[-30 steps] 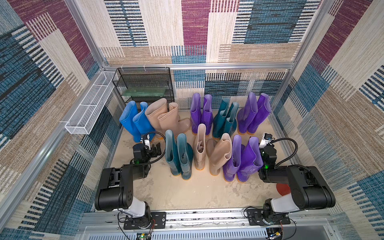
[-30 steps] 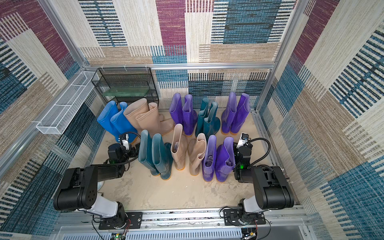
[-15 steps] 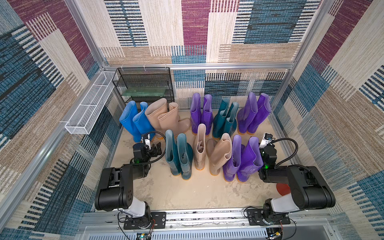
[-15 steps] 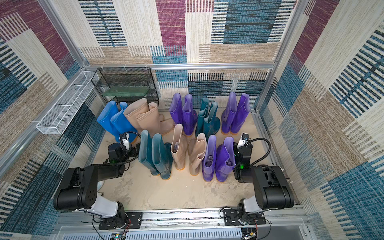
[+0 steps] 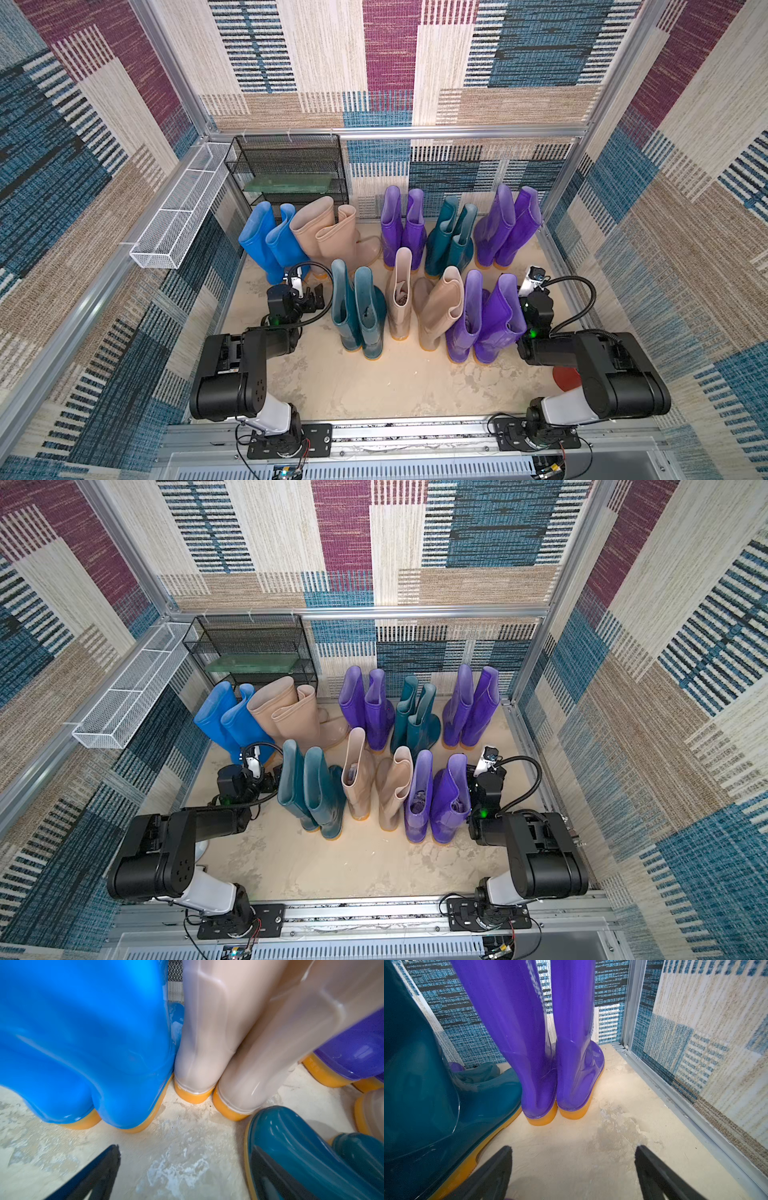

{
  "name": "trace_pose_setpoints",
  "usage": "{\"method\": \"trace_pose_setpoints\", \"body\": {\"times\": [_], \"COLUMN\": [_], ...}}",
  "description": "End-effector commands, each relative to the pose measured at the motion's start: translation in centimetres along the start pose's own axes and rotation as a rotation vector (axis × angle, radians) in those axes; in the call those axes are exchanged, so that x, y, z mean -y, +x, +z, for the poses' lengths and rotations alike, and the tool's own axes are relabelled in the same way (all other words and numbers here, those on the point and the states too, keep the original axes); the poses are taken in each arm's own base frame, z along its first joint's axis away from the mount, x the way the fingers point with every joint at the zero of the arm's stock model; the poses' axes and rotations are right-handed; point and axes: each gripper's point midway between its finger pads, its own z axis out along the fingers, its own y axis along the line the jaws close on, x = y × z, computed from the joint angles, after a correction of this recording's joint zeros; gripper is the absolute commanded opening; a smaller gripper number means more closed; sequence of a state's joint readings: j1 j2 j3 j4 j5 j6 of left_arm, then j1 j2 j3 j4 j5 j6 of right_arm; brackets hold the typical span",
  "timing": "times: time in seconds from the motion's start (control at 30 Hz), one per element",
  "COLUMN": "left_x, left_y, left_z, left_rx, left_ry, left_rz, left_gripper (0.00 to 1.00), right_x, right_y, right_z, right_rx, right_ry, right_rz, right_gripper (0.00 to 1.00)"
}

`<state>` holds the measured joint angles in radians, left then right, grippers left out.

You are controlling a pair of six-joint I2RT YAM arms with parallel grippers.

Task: Match and arrange rain boots in pairs
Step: Reset both arms

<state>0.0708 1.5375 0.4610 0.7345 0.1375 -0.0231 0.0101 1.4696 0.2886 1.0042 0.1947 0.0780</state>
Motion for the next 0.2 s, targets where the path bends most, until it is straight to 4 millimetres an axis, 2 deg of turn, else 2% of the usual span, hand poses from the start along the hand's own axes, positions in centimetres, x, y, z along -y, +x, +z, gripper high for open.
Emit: {"method": "trace_pose_setpoints", "body": {"times": [0.0, 0.17], "left_x": [0.06, 0.04], "left_y": [0.01, -0.02], "left_z": [0.09, 0.0], "left_rx": [-0.004, -0.002], "left_ry": [0.004, 0.002], "left_rz": [0.029, 0.031], "left_gripper": [1.0, 1.0], "right_x": [0.29, 0.29], "right_y": [-0.86, -0.86], "right_z": [0.03, 0.03], "right_rx": [0.033, 0.033], "right_ry": [0.02, 0.02], "right_rz": [-0.006, -0.005], "right_gripper": [0.95, 0.95]}}
